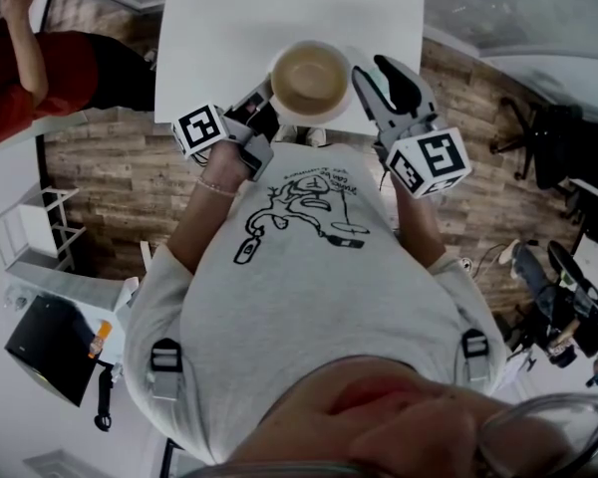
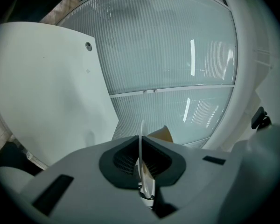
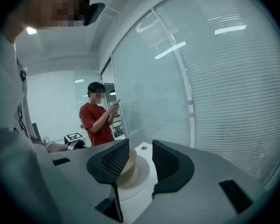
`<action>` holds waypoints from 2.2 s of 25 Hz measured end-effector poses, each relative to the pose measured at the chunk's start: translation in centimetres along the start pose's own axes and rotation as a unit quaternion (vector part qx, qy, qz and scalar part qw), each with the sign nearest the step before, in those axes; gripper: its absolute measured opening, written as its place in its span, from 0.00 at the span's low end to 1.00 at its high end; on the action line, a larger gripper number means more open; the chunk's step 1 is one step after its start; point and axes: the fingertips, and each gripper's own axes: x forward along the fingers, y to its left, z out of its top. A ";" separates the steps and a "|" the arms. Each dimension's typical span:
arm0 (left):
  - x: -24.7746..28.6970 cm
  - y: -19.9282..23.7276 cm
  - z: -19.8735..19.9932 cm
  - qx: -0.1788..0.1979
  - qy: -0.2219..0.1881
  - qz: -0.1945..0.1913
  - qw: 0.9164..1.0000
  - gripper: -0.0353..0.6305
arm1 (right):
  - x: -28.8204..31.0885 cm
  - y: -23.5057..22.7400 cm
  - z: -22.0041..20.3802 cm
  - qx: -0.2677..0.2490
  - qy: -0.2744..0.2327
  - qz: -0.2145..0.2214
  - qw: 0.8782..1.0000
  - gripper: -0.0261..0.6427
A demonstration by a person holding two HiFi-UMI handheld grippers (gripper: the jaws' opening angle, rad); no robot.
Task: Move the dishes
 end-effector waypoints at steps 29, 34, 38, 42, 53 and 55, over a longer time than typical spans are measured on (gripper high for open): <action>0.2 -0.5 0.0 0.007 -0.001 -0.012 1.000 0.07 | 3.3 2.4 -4.9 0.022 0.120 0.047 0.991 0.31; 0.1 -0.6 0.0 0.010 0.002 -0.014 1.000 0.07 | 3.3 2.3 -5.1 0.025 0.122 0.042 0.991 0.29; 0.2 -0.5 -0.1 0.014 0.003 -0.014 1.000 0.07 | 3.2 2.2 -5.2 0.024 0.126 0.035 0.991 0.26; 0.0 -0.5 -0.2 0.011 0.004 -0.012 1.000 0.07 | 3.2 1.9 -5.1 0.028 0.121 0.018 0.992 0.19; 0.1 -0.3 -0.2 0.012 0.008 -0.012 1.000 0.07 | 3.3 0.8 -5.0 0.026 0.123 -0.009 0.992 0.11; 0.2 -0.2 -0.2 0.012 0.008 -0.010 1.000 0.07 | 3.3 0.8 -4.9 0.029 0.121 -0.009 0.992 0.11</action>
